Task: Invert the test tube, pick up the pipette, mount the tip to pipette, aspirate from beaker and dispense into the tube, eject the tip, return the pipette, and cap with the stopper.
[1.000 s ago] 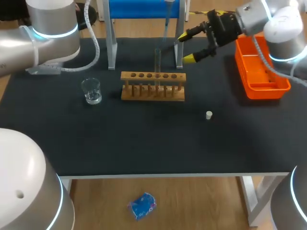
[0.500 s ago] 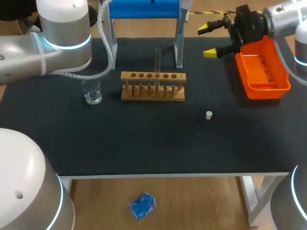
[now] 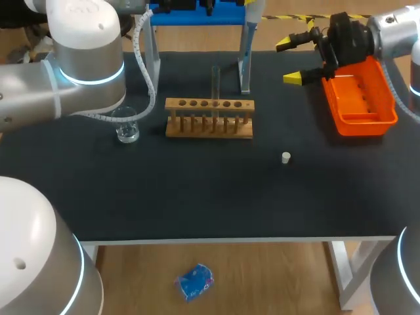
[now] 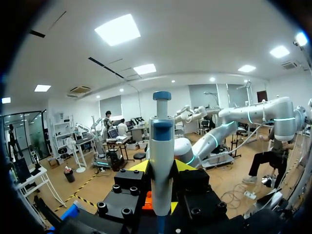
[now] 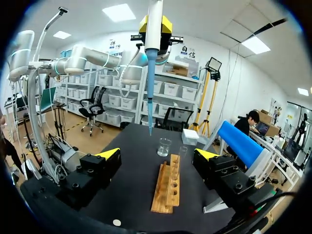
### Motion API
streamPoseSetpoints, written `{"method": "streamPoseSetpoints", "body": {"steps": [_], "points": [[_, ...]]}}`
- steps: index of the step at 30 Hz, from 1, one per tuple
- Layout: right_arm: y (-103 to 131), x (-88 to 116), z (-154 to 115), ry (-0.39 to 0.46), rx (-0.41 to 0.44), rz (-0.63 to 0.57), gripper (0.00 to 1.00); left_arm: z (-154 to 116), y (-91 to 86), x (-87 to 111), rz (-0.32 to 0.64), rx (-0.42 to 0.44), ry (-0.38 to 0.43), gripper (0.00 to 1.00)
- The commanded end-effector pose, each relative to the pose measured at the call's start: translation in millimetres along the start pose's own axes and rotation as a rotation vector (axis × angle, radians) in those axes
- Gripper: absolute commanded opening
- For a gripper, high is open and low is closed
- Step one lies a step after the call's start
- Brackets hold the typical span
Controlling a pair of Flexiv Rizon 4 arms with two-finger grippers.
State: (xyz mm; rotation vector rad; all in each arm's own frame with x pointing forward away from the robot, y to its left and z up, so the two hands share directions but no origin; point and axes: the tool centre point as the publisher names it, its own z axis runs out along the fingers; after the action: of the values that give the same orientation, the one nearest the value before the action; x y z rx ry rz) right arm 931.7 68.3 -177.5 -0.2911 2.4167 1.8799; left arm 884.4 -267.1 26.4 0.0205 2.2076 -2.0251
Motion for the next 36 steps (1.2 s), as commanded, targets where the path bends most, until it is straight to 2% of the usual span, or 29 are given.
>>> {"method": "streamPoseSetpoints", "body": {"steps": [1,4,9,22,28,36], "points": [[-0.5,-0.6,3.4,0.012,-0.044,0.019,1.0,0.2,-0.5,-0.1,0.0,-0.001,0.0,0.0],[-1.5,2.8,9.9,0.033,-0.06,0.035,1.0,-1.7,1.6,2.0,0.0,0.002,-0.002,0.0],[-4.1,13.0,16.8,0.035,-0.097,0.071,1.0,-12.2,19.8,17.7,-0.011,0.02,-0.01,0.0],[3.6,60.4,40.3,0.037,-0.14,0.095,1.0,-26.1,61.7,66.7,-0.065,0.064,0.01,0.0],[-1.1,86.1,57.4,0.073,-0.202,0.108,1.0,-25.3,86.3,78.5,-0.113,0.068,0.02,0.0],[-1.1,86.1,57.4,0.073,-0.202,0.108,1.0,-25.3,86.3,78.5,-0.113,0.068,0.02,0.0]]}}
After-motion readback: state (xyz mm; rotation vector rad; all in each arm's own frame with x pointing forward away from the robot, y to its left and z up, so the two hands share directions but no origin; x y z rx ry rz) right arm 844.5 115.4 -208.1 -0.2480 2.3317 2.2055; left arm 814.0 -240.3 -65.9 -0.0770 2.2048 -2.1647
